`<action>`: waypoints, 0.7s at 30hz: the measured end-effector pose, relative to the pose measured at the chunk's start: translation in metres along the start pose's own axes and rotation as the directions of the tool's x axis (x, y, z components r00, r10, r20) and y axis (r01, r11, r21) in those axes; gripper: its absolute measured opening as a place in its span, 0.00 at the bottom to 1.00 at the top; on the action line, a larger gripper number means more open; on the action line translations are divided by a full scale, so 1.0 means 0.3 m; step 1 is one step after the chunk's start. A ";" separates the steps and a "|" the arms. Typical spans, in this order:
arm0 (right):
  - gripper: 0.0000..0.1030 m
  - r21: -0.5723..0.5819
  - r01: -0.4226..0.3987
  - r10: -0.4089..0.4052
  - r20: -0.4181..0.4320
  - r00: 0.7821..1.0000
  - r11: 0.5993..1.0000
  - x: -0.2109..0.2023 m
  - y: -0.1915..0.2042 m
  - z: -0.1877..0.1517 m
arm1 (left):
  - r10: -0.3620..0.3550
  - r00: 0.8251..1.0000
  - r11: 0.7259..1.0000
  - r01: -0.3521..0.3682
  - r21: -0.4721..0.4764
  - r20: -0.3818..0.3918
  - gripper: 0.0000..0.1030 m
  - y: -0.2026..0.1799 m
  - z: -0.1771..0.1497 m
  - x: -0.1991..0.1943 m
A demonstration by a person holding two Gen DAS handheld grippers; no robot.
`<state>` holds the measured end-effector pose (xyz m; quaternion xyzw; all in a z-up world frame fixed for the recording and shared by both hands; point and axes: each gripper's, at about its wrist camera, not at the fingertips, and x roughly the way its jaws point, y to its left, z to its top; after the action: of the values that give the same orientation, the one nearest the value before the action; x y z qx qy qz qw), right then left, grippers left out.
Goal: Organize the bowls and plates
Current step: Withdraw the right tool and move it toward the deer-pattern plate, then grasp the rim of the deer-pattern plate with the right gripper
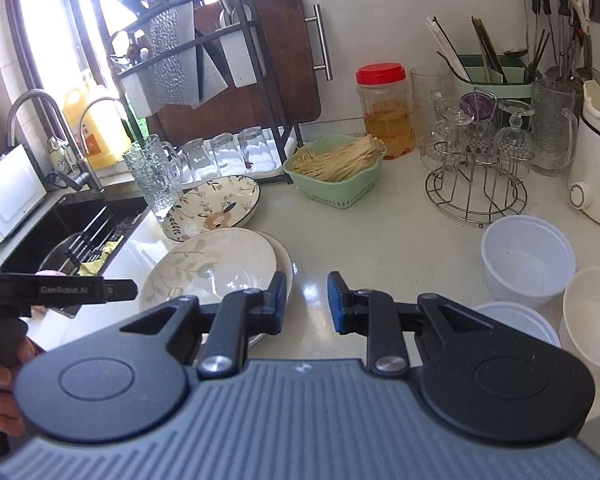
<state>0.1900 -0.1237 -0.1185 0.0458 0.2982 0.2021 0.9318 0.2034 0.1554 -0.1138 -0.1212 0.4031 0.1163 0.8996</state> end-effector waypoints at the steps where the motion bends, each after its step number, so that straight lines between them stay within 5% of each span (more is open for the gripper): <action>1: 0.26 0.001 0.001 -0.001 -0.004 1.000 1.000 0.015 -0.002 0.005 | 0.001 1.000 1.000 -0.002 -0.024 -0.010 0.74 0.016 0.008 0.026; 21: 0.26 0.060 -0.013 0.018 -0.083 0.996 0.998 0.328 0.024 0.123 | 0.032 0.993 0.985 -0.050 -0.163 -0.110 0.74 0.236 0.192 0.280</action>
<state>0.2815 -0.0760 -0.1396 0.0674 0.3422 0.2021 0.9152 0.2763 0.2494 -0.1487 -0.1931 0.4423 0.1612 0.8609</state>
